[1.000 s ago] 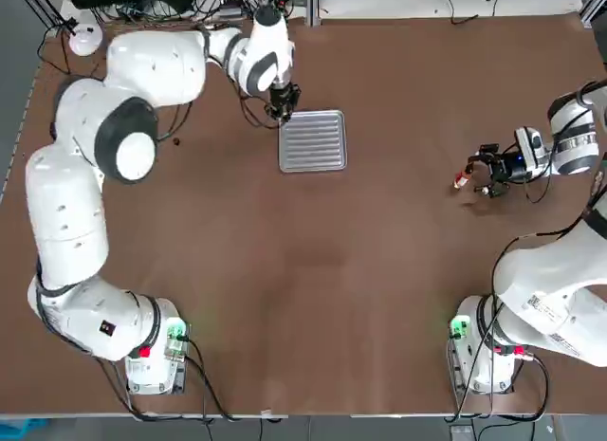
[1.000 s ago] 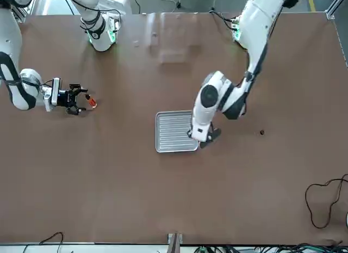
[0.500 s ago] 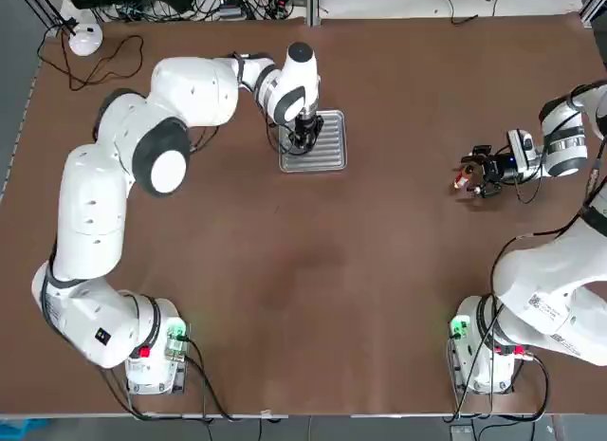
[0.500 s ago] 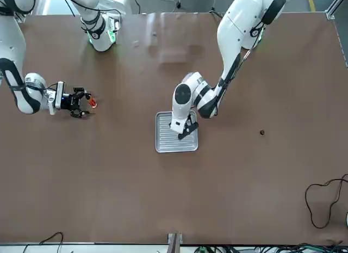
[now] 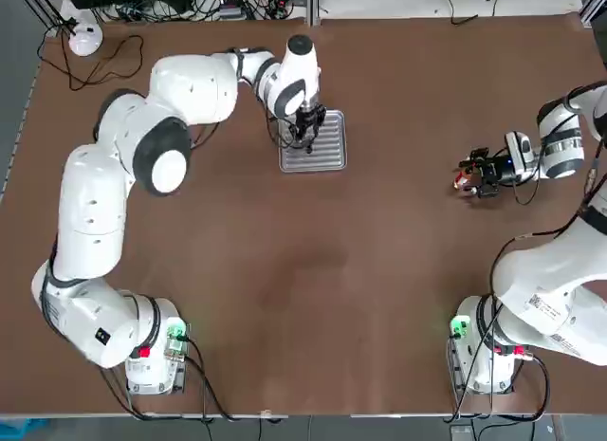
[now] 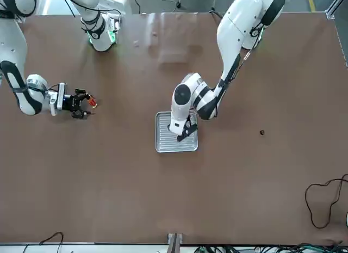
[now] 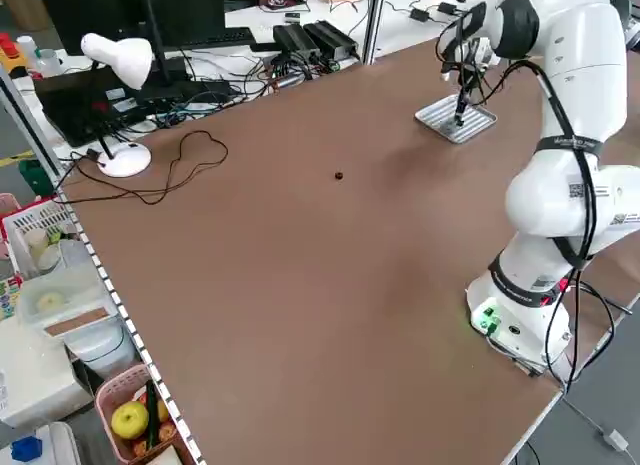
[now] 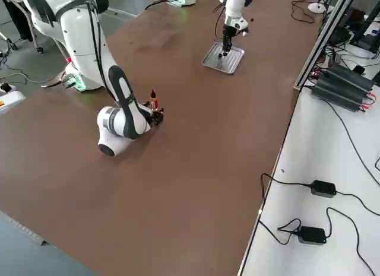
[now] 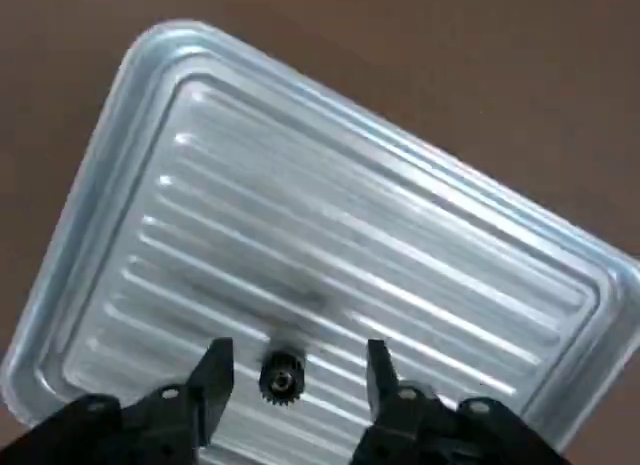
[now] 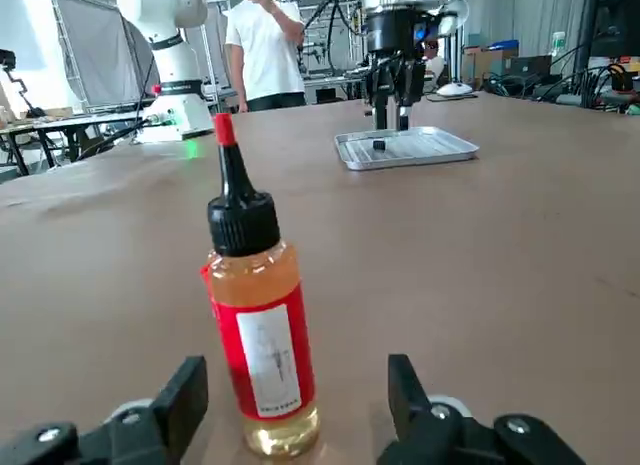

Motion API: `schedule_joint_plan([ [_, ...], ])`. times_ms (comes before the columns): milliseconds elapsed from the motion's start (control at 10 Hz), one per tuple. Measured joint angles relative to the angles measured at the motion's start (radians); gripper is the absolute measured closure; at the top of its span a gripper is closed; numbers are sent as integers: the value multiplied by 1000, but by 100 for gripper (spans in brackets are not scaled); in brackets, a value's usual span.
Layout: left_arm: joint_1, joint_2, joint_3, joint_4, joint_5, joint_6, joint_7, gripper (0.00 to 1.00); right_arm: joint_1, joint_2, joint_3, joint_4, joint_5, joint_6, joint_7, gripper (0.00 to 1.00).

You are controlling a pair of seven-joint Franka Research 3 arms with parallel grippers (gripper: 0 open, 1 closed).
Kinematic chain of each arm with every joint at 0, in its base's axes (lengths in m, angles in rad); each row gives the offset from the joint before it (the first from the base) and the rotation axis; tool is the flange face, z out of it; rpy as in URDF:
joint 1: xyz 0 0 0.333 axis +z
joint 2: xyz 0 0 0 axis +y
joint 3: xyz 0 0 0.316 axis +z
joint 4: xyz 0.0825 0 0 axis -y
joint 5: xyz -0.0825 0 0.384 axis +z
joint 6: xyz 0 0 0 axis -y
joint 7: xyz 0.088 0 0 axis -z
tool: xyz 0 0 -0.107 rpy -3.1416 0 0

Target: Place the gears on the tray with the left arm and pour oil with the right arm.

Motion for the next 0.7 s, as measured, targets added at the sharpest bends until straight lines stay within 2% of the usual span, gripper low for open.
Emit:
schedule_joint_plan([
  [100, 28, -34, 2, 5, 0, -57, 6, 23, 0, 4, 0, 0, 0, 0, -3, 22],
  [300, 128, -120, 2, -33, 3, -145, 70, 23, 1, 12, 0, 0, 0, 0, -5, 22],
  [500, 271, -227, 3, -163, 7, -151, 216, 23, 1, 20, 1, 1, 0, -2, -8, 25],
  [700, 442, -355, 3, -324, 10, -149, 437, 24, 1, 26, 1, 1, 0, -6, -10, 30],
])
